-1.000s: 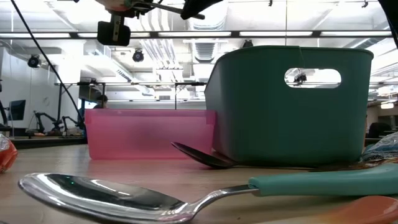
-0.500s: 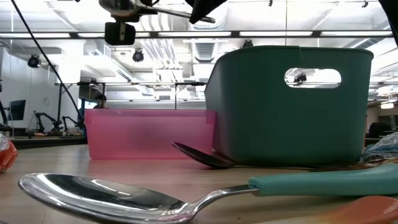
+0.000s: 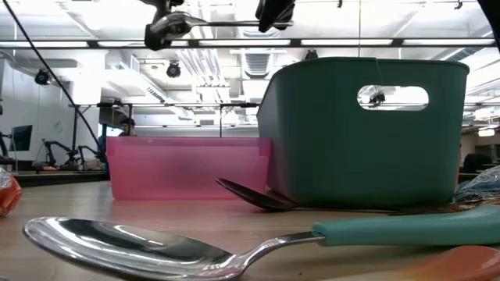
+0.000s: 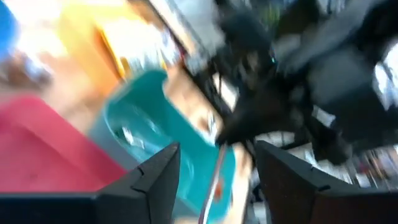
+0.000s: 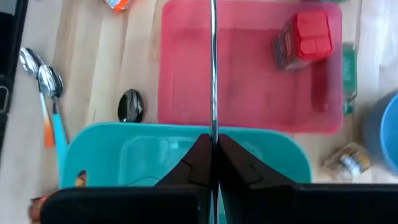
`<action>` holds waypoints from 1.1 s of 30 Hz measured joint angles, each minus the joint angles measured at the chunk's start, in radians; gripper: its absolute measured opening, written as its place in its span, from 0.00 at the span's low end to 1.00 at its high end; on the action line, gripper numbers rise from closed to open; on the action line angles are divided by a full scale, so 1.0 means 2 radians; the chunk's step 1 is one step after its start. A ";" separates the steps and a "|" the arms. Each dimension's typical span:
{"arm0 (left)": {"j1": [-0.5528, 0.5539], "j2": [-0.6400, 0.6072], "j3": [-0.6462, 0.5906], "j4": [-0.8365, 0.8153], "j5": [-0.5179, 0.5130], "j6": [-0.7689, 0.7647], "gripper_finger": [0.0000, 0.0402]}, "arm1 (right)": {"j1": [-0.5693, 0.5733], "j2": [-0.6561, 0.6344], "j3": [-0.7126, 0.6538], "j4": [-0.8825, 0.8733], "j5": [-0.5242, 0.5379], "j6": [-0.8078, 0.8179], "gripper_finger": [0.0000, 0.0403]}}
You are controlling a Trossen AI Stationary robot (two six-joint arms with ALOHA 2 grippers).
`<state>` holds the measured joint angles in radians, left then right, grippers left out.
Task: Pick & Place Food Item
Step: Put the silver spoon into the green bin
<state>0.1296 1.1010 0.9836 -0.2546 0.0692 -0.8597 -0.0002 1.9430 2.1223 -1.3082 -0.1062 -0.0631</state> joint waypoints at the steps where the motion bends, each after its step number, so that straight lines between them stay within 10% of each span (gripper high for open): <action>1: 0.002 -0.007 0.000 0.001 -0.017 0.000 0.52 | 0.000 -0.002 0.000 0.000 0.000 0.011 0.02; 11: 0.006 -0.065 0.000 0.000 -0.150 0.086 0.53 | 0.000 -0.067 -0.044 -0.004 0.069 0.200 0.02; 33: 0.009 -0.075 -0.001 -0.025 -0.147 0.196 0.53 | 0.122 -0.260 -0.430 0.253 0.199 0.620 0.02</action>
<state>0.1486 0.9508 0.9813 -0.3045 -0.2249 -0.4680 0.2440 1.4222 1.2616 -0.8018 0.2918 1.1777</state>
